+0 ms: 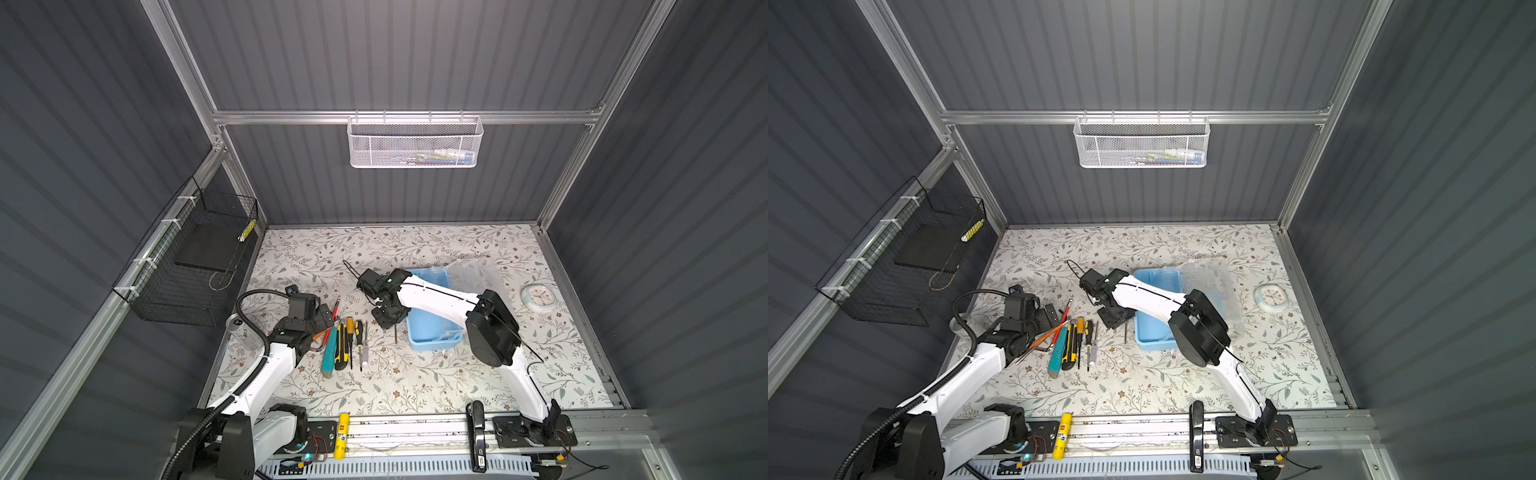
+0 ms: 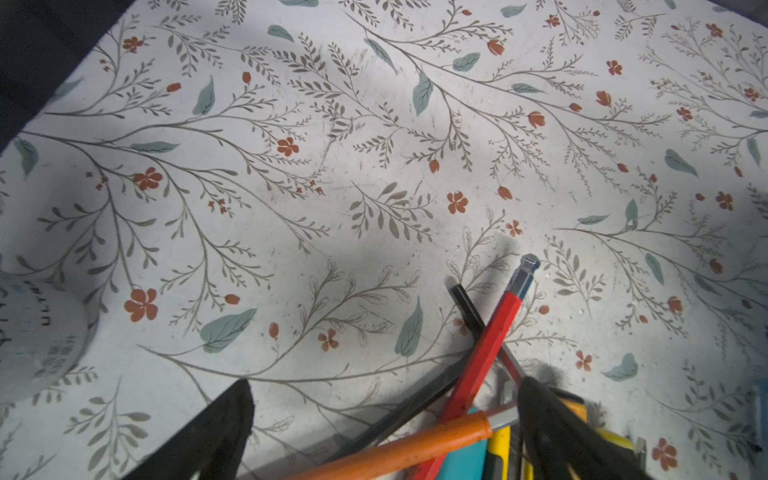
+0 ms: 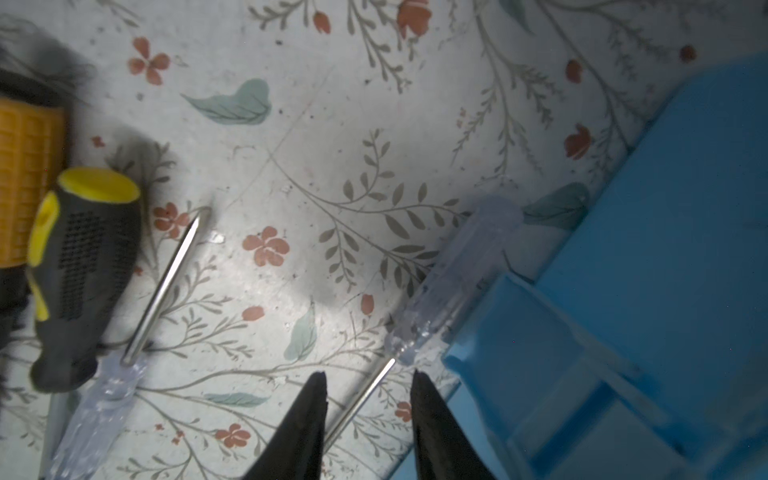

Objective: Pack the tool kit
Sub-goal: 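Grasp the clear-handled screwdriver with the right gripper, then lift the clear-handled screwdriver and carry it toward the blue box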

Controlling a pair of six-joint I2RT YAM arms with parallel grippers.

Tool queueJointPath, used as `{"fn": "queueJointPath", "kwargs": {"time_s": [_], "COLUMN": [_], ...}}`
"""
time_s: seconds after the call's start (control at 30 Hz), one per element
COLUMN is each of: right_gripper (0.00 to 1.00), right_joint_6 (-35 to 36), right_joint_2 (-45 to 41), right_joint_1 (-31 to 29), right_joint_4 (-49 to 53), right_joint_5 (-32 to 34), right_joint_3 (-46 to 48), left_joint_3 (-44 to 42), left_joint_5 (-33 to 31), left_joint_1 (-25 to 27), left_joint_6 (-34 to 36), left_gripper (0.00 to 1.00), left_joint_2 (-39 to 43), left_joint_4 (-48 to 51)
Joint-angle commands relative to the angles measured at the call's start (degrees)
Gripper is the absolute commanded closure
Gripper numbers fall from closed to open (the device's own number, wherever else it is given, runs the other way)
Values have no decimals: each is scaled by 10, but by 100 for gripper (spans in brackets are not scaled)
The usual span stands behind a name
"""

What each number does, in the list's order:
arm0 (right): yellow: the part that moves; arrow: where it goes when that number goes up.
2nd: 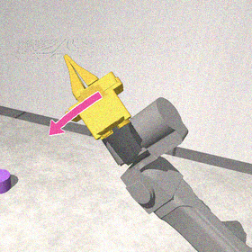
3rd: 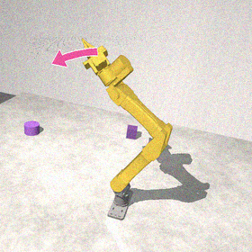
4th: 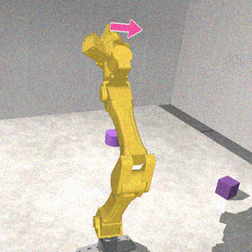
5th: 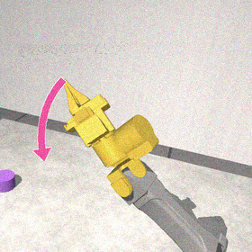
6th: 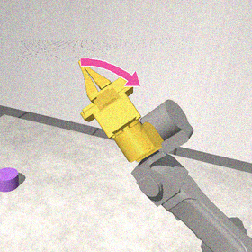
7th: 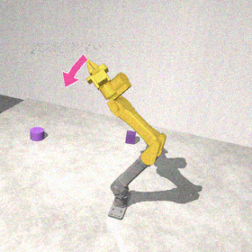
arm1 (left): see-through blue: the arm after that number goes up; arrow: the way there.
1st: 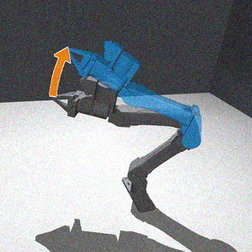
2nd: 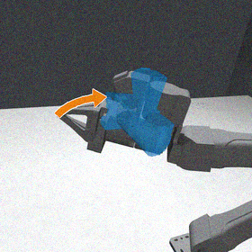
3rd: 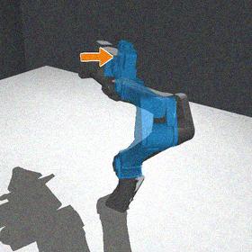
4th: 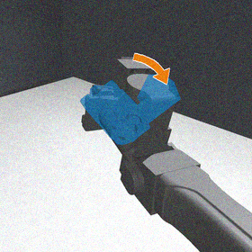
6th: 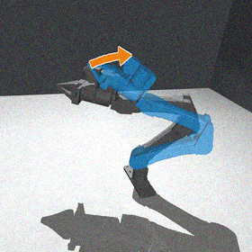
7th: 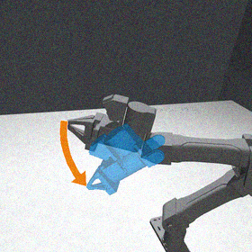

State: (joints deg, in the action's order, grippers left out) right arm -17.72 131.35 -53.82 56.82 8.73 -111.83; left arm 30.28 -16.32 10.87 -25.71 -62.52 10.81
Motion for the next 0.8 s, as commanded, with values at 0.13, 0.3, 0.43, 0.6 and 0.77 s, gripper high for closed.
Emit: {"fn": "queueJointPath", "kwargs": {"time_s": [0.13,0.3,0.43,0.6,0.77], "right_gripper": [60,57,54,52,50], "right_joint_6": [-17,-21,-26,-29,-33], "right_joint_2": [44,65,86,85,80], "right_joint_1": [12,22,33,39,42], "right_joint_4": [52,66,92,91,80], "right_joint_5": [36,50,44,12,-18], "right_joint_3": [-71,-96,-125,-114,-100], "left_joint_3": [13,20,22,30,30], "left_joint_5": [34,46,49,46,50], "left_joint_1": [-3,-3,-3,-2,-3], "left_joint_6": [-22,-23,-21,-15,-14], "left_gripper": [1,1,1,1,0], "left_joint_2": [14,8,12,13,13], "left_joint_4": [15,25,27,37,39]}}
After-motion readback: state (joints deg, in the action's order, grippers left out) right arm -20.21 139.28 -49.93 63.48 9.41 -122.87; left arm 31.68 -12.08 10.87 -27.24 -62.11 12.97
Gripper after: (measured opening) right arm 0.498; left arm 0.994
